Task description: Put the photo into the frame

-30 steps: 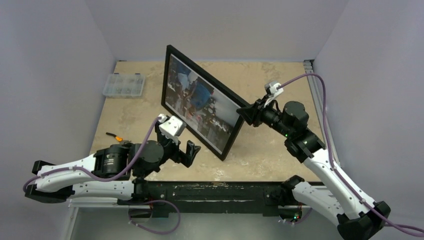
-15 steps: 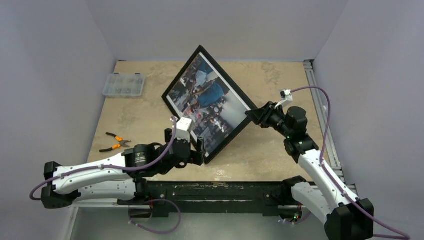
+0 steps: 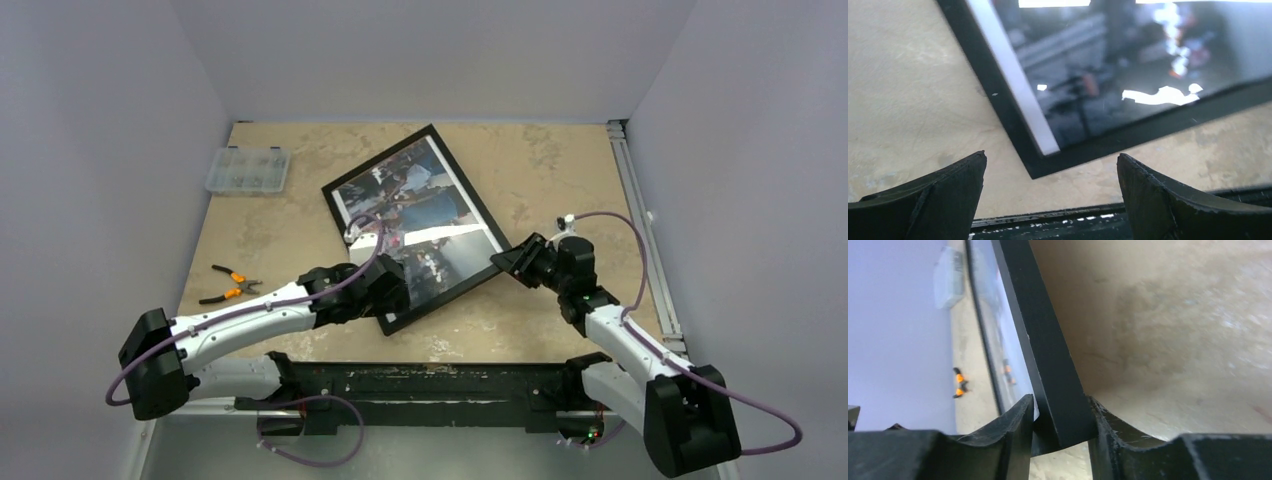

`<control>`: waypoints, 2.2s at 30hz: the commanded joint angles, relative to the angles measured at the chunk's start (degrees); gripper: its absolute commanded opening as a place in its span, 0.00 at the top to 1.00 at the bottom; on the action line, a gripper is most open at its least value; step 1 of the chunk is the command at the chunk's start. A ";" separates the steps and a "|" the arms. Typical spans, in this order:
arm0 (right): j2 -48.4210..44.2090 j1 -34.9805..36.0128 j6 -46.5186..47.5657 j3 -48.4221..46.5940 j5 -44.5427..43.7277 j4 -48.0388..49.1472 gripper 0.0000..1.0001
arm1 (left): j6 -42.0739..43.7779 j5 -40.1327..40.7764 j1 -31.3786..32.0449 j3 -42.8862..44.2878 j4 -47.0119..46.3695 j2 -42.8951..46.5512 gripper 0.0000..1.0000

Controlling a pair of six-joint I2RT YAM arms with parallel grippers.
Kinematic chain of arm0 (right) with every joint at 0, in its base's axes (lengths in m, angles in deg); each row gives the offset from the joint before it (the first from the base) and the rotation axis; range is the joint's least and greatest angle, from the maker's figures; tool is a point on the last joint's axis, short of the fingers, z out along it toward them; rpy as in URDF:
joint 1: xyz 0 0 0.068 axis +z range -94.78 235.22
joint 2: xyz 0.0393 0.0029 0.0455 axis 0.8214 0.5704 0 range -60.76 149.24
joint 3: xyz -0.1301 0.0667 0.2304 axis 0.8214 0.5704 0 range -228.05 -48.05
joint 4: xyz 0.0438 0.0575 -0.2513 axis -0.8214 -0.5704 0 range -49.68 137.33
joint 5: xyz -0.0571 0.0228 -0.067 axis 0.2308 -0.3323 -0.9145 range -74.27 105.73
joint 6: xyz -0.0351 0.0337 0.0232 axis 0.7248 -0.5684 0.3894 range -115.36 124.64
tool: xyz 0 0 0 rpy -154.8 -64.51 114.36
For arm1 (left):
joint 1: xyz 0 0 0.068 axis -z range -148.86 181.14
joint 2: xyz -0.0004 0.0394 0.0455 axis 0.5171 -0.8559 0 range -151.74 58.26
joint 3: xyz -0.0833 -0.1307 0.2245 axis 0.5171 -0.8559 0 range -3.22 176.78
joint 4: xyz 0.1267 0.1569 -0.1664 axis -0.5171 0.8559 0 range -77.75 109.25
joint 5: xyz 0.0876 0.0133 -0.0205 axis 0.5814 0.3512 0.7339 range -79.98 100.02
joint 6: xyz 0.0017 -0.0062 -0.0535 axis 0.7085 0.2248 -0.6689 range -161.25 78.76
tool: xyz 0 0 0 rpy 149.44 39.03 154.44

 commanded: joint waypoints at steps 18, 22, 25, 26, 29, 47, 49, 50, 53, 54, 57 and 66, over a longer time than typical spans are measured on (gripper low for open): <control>9.86 -0.75 21.77 -6.09 -5.07 -9.80 0.10 | -0.50 -11.46 -19.55 -14.02 -15.97 -3.26 0.03; 19.21 -0.80 26.54 -12.89 3.19 -10.99 0.03 | 1.45 -15.60 -22.26 -13.84 -19.78 -6.00 0.04; 24.98 -0.01 27.11 -14.07 9.97 -9.79 0.02 | 5.07 -21.88 -25.03 -12.80 -26.29 -11.29 0.04; 25.10 0.48 27.37 -13.93 10.42 -9.97 0.02 | 5.96 -22.88 -25.22 -11.92 -27.00 -12.17 0.04; 24.05 2.27 29.00 -13.44 10.61 -12.28 0.02 | 8.20 -25.30 -25.36 -8.38 -27.41 -16.72 0.03; 9.97 26.04 15.87 -4.22 7.76 -11.85 0.02 | 16.74 -29.98 -25.31 21.40 -19.17 -39.22 0.01; 13.07 29.53 14.42 -5.45 7.19 -8.90 0.02 | 18.03 -29.57 -25.33 24.43 -17.08 -40.35 0.01; 14.83 31.08 13.66 -6.02 7.06 -7.84 0.02 | 18.70 -28.96 -25.33 25.87 -15.73 -40.64 0.00; 18.92 35.35 12.06 -8.65 6.64 -5.78 0.02 | 21.06 -25.46 -25.33 30.21 -10.45 -40.67 0.00; 19.75 36.51 11.78 -9.65 6.24 -5.74 0.02 | 21.74 -24.15 -25.30 31.11 -8.38 -40.15 0.00; 20.41 38.89 11.32 -11.76 5.14 -6.04 0.02 | 22.52 -18.22 -25.33 30.94 -3.74 -36.28 0.00; 17.05 39.38 14.81 -16.91 5.24 -13.01 0.02 | 10.47 -16.94 -25.39 9.91 -3.13 -14.33 0.00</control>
